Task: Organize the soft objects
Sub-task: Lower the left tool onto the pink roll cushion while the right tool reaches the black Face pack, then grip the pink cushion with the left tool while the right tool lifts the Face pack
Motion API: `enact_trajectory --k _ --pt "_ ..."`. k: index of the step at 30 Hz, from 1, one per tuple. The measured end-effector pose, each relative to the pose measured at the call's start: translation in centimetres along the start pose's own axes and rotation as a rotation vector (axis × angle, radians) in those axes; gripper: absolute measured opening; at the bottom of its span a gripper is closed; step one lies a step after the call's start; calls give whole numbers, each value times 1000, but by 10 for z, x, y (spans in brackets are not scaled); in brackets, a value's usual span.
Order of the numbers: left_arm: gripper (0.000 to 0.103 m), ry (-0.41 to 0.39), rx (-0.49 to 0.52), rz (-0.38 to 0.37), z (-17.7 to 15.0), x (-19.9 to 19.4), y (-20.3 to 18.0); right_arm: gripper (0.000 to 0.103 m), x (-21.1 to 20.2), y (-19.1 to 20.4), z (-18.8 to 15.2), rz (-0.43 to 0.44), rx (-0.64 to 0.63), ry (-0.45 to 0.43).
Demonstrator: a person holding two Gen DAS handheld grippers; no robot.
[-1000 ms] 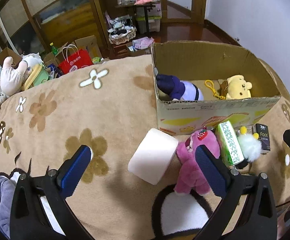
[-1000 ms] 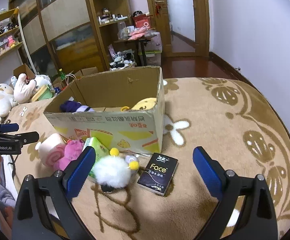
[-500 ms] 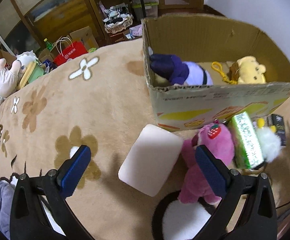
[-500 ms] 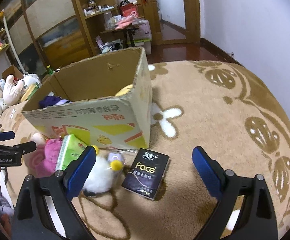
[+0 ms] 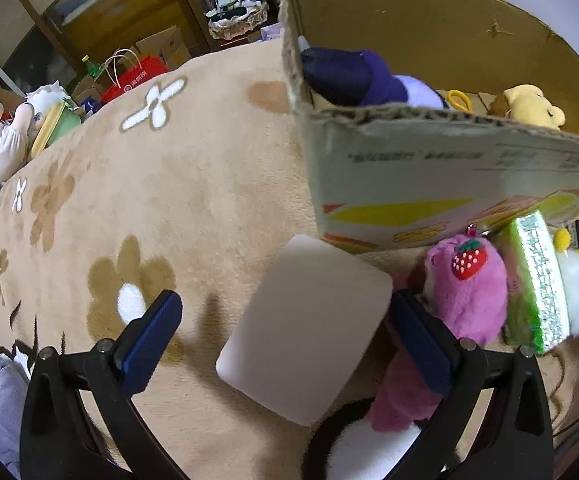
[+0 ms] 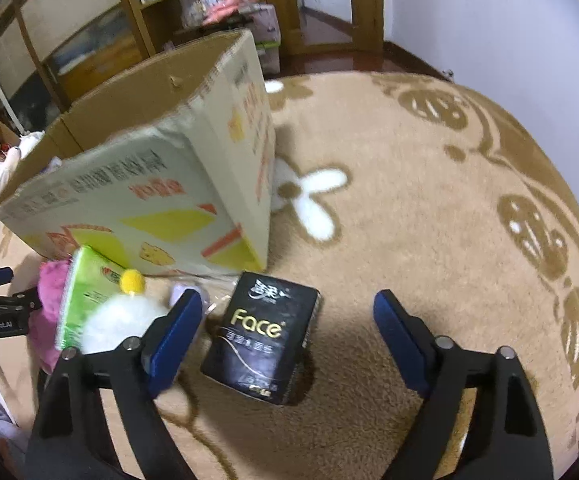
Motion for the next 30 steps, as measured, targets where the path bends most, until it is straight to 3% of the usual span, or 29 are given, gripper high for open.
enact_trajectory --k 5,9,13,16,18,30 --pt "87 5 -13 -41 0 2 -1 82 9 -1 -4 3 8 33" --pt "67 15 -10 -89 -1 5 -2 82 10 2 -5 0 -12 41" --pt "57 19 -18 -114 -1 4 -2 78 12 6 -7 -14 -37 54" --pt "53 16 -40 -126 -2 2 1 66 11 8 -10 -12 -43 65" --pt "49 19 -61 -136 -4 0 5 50 11 10 -13 -19 -58 76" --pt "35 -28 -77 -142 -13 -22 4 48 -8 14 -14 -29 -70 38"
Point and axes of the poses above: each gripper's, at about its wrist camera, not at the fingertips, and x roughly the way its jaws point, y to its left, z to its top, the point moved 6 cm from there along x, roughly the way its jaws point, and after that the axes turned 1 degree about z, right-handed, at the moved point
